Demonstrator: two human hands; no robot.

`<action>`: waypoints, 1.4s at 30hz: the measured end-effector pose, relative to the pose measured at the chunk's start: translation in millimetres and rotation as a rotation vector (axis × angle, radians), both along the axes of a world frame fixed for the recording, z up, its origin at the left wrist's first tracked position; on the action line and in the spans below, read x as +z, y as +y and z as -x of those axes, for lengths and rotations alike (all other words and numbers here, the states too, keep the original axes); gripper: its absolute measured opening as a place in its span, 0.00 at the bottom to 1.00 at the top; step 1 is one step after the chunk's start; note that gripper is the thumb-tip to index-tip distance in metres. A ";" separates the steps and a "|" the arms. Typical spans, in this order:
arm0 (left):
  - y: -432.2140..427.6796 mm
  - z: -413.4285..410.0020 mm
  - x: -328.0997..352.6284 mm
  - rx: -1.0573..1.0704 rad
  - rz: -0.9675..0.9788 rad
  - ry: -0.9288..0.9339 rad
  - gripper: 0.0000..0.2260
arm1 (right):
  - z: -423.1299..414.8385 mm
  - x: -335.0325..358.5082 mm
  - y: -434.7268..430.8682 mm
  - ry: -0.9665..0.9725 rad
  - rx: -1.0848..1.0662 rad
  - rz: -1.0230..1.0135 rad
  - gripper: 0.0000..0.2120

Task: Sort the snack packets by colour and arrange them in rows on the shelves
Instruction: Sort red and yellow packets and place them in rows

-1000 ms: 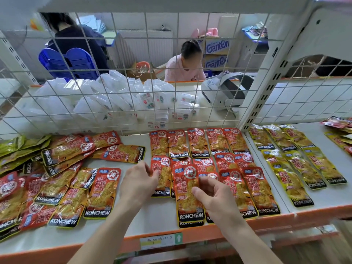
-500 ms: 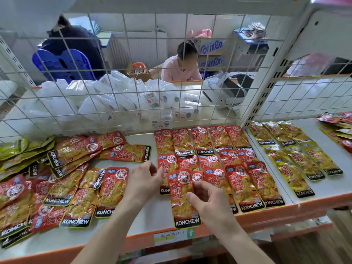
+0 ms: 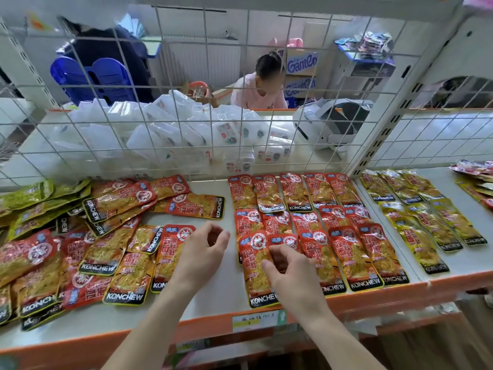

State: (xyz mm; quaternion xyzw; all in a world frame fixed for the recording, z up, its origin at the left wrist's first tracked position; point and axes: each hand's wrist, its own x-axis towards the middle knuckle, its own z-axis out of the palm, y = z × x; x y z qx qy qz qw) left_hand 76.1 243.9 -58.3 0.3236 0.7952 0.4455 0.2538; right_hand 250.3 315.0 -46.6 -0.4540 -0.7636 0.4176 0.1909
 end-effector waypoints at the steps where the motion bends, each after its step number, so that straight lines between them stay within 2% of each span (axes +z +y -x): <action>1: -1.5 0.3 -1.2 -0.003 -0.004 0.004 0.05 | 1.1 -1.0 -1.1 -0.031 -0.001 -0.043 0.14; 6: -6.6 0.3 -5.2 -0.023 -0.021 0.011 0.04 | 6.3 -2.3 -5.8 -0.137 0.024 -0.239 0.14; 10: -8.9 0.5 -6.9 -0.034 -0.014 0.027 0.03 | 7.4 -1.5 -8.4 -0.232 0.053 -0.305 0.14; 18: -12.9 -0.8 -7.6 -0.047 -0.008 0.049 0.03 | 5.8 -4.1 -14.2 -0.317 0.042 -0.327 0.14; 24: -13.5 -0.5 -8.2 -0.052 -0.013 0.032 0.03 | 5.6 -7.4 -19.1 -0.375 0.057 -0.400 0.20; 30: -13.6 -0.3 -9.0 -0.055 -0.014 0.046 0.03 | 3.6 -6.9 -19.7 -0.436 0.075 -0.473 0.19; 39: -15.9 0.0 -7.8 -0.087 -0.016 0.051 0.03 | 3.0 -5.3 -18.4 -0.470 0.100 -0.447 0.19; 42: -19.7 -3.7 -6.8 -0.107 -0.032 0.119 0.02 | 3.0 -4.0 -19.5 -0.476 0.099 -0.440 0.19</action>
